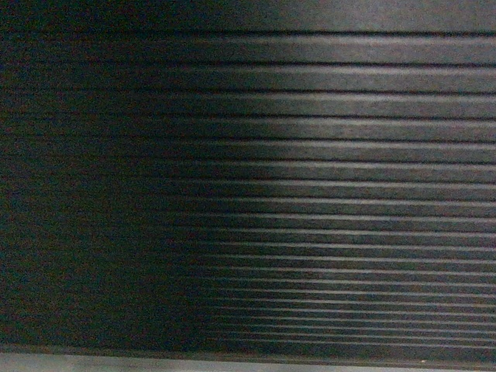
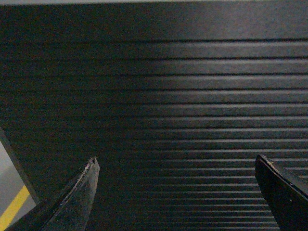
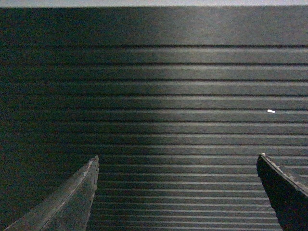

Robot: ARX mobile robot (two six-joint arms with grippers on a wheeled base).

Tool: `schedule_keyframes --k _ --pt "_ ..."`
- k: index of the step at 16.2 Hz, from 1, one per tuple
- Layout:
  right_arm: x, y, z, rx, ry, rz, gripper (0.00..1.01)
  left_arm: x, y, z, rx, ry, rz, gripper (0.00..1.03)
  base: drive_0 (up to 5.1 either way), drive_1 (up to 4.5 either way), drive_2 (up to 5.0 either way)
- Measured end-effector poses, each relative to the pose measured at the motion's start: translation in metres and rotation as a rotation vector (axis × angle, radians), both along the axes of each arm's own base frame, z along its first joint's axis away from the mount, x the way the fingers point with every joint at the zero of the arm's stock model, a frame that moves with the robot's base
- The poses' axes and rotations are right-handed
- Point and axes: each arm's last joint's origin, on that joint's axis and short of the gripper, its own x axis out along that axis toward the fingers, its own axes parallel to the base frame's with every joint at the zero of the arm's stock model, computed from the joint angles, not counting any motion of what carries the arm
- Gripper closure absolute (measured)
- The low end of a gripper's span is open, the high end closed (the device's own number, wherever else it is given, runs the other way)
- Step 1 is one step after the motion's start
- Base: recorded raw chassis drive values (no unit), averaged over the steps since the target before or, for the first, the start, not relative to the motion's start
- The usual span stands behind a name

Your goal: Place dark red mango on scale at checkout

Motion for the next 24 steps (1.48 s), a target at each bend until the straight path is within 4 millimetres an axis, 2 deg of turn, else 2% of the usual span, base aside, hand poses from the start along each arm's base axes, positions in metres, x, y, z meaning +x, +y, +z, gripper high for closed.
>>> schedule_keyframes --k 24 --pt "0.0 0.0 -0.0002 0.0 0.002 0.002 0.03 0.0 0.0 -0.0004 0.0 0.004 0.001 0.05 0.0 0.0 0.0"
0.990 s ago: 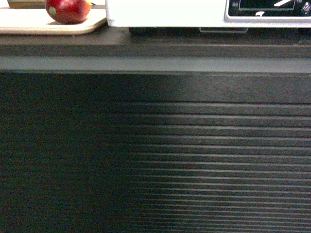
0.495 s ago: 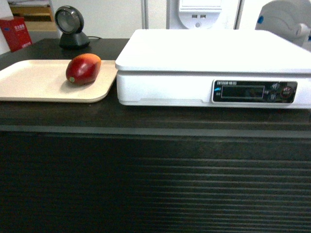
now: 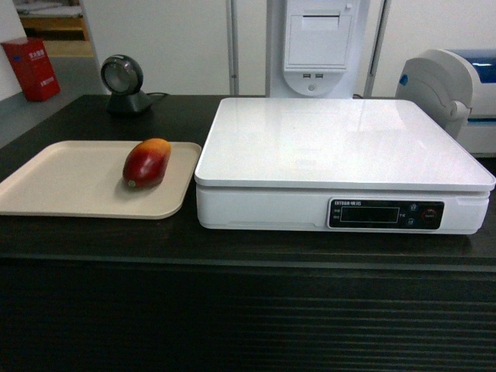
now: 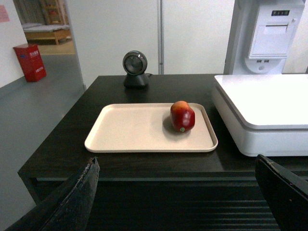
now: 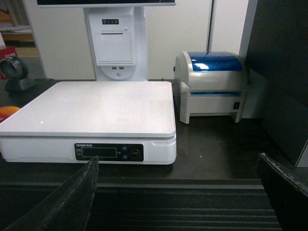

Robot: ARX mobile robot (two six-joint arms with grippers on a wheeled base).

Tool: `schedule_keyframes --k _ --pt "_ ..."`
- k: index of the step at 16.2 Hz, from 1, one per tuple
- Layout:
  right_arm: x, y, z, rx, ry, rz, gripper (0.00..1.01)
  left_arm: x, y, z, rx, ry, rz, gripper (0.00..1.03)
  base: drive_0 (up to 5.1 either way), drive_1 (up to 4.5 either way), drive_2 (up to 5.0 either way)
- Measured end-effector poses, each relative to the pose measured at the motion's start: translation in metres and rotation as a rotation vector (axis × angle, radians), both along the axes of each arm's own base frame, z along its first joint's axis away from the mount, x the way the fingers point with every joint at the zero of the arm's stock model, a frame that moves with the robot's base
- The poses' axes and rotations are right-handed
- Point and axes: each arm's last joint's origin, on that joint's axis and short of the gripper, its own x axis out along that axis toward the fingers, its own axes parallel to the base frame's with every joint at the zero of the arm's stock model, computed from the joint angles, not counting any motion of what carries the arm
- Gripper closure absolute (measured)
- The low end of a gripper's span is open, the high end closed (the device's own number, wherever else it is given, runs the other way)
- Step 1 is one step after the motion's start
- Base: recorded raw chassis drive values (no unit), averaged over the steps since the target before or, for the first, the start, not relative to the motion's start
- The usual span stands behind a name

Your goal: Place dark red mango on scale at checkout

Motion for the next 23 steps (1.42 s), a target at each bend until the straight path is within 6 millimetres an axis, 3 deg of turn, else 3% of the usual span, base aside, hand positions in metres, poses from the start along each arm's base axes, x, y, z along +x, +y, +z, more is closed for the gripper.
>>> schedule_keyframes --k 18,19,20,23 --pt "0.0 0.0 0.0 0.0 -0.001 0.0 0.03 0.0 0.0 0.0 0.0 -0.005 0.0 0.05 0.0 0.0 0.0" --pt "0.0 0.0 0.0 0.0 -0.002 0.0 0.03 0.0 -0.001 -0.001 -0.026 0.081 0.073 0.05 0.0 0.0 0.0" --pt "0.0 0.0 0.0 0.0 -0.001 -0.001 0.03 0.008 -0.009 0.005 -0.055 0.133 0.152 0.05 0.0 0.0 0.0" --pt "0.0 0.0 0.0 0.0 -0.001 0.0 0.03 0.032 -0.023 0.042 -0.083 0.057 0.269 0.05 0.0 0.0 0.0"
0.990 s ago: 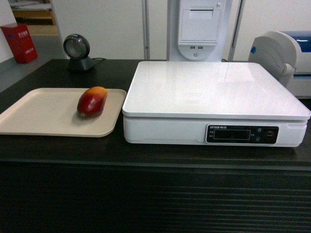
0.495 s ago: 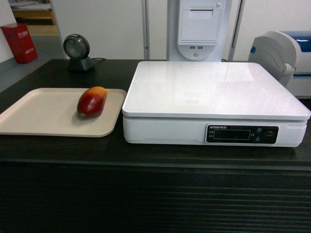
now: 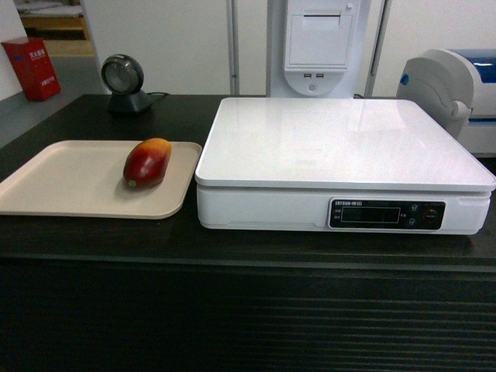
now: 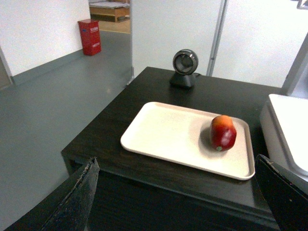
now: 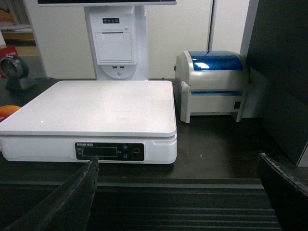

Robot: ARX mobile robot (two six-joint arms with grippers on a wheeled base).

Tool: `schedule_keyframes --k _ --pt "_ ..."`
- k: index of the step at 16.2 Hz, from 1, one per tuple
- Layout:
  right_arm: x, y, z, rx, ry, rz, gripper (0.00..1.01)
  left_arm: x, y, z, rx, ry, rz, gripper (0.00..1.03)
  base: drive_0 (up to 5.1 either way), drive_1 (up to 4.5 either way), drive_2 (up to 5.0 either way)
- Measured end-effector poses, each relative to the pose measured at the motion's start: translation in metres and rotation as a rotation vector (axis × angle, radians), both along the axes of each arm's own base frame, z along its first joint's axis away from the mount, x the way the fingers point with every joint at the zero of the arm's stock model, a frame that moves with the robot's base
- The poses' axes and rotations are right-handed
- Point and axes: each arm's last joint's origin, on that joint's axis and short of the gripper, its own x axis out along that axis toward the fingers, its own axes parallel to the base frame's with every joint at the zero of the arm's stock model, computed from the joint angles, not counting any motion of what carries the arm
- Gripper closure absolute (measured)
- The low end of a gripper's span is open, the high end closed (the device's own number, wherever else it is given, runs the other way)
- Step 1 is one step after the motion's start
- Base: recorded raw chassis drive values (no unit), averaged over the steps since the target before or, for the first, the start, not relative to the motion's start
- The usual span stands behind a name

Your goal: Place dark red mango on scale at checkout

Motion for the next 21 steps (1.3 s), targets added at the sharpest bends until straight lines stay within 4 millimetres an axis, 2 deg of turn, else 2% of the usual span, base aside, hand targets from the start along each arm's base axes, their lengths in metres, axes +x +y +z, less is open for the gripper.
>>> schedule_keyframes --k 4,7,9,16,17,18,19,21 --pt "0.0 0.0 0.0 0.0 0.0 0.0 0.03 0.046 -0.006 0.019 0.001 -0.016 -0.084 0.05 0.0 0.0 0.0" --pt "0.0 0.0 0.0 0.0 -0.001 0.0 0.03 0.104 -0.007 0.03 0.019 -0.021 -0.209 0.05 0.0 0.0 0.0" --pt "0.0 0.0 0.0 0.0 -0.001 0.0 0.03 0.154 -0.01 0.029 0.036 0.016 -0.312 0.05 0.0 0.0 0.0" --pt "0.0 0.0 0.0 0.0 -0.001 0.0 0.03 0.22 -0.013 0.015 0.049 0.117 -0.426 0.05 0.0 0.0 0.0" --pt "0.0 0.0 0.0 0.0 -0.001 0.0 0.03 0.261 -0.015 0.004 0.065 0.17 -0.476 0.05 0.0 0.0 0.0" --pt "0.0 0.0 0.0 0.0 -0.001 0.0 0.03 0.336 -0.011 -0.028 0.069 0.306 -0.515 0.05 0.0 0.0 0.0" --pt "0.0 0.0 0.0 0.0 -0.001 0.0 0.03 0.351 -0.007 -0.036 0.053 0.347 -0.525 0.05 0.0 0.0 0.0" --pt "0.0 0.0 0.0 0.0 -0.001 0.0 0.03 0.362 -0.005 -0.038 0.025 0.39 -0.55 0.05 0.0 0.0 0.0"
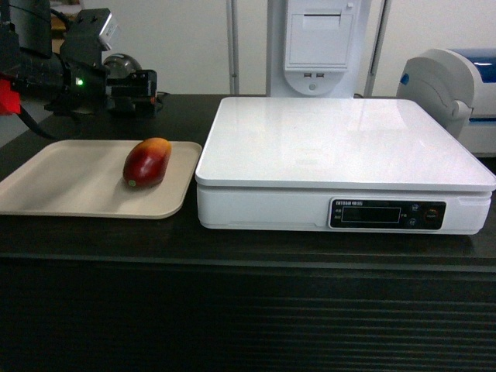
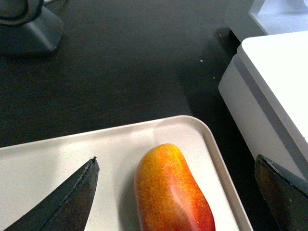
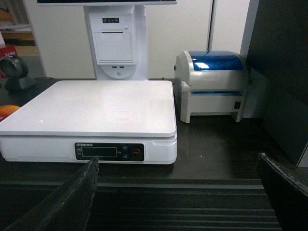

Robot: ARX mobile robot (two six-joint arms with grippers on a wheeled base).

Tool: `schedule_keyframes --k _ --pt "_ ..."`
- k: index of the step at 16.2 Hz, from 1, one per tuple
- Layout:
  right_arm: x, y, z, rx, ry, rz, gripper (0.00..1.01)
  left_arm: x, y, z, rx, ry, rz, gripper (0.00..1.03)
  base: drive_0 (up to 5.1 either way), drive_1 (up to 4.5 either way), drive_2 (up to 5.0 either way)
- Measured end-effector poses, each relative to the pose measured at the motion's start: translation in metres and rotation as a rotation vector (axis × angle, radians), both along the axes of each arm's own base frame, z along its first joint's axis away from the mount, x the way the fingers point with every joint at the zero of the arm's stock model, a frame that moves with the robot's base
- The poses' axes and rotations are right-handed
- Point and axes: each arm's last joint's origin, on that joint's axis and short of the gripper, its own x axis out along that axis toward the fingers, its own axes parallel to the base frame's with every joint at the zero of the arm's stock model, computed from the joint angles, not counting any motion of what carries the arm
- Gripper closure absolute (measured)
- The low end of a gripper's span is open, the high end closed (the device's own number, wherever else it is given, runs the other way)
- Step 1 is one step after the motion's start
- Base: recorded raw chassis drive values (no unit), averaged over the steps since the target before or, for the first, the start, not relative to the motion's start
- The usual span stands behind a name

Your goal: Place dark red mango on scale at checkout

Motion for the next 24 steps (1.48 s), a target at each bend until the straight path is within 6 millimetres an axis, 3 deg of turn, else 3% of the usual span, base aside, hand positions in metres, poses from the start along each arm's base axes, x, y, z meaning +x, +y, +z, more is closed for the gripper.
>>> schedule_keyframes --k 9,15,17,20,24 --pt "0.0 0.0 0.0 0.0 0.0 0.0 0.03 0.03 -0.006 -0.034 -0.004 0.234 -0.032 0.05 0.0 0.0 0.0" --pt "0.0 0.0 0.0 0.0 0.0 0.0 0.03 0.027 -0.01 -0.055 0.059 0.396 -0.063 0.05 0.0 0.0 0.0" --pt "0.0 0.0 0.0 0.0 0.0 0.0 0.03 0.028 -0.011 -0.053 0.085 0.387 -0.07 0.05 0.0 0.0 0.0" --pt "0.0 0.0 0.0 0.0 0.0 0.0 0.03 0.029 -0.01 -0.052 0.103 0.37 -0.06 0.34 0.0 0.0 0.0" --pt "0.0 0.0 0.0 0.0 0.0 0.0 0.03 0.026 -0.01 -0.05 0.112 0.361 -0.071 0.4 0.0 0.0 0.0"
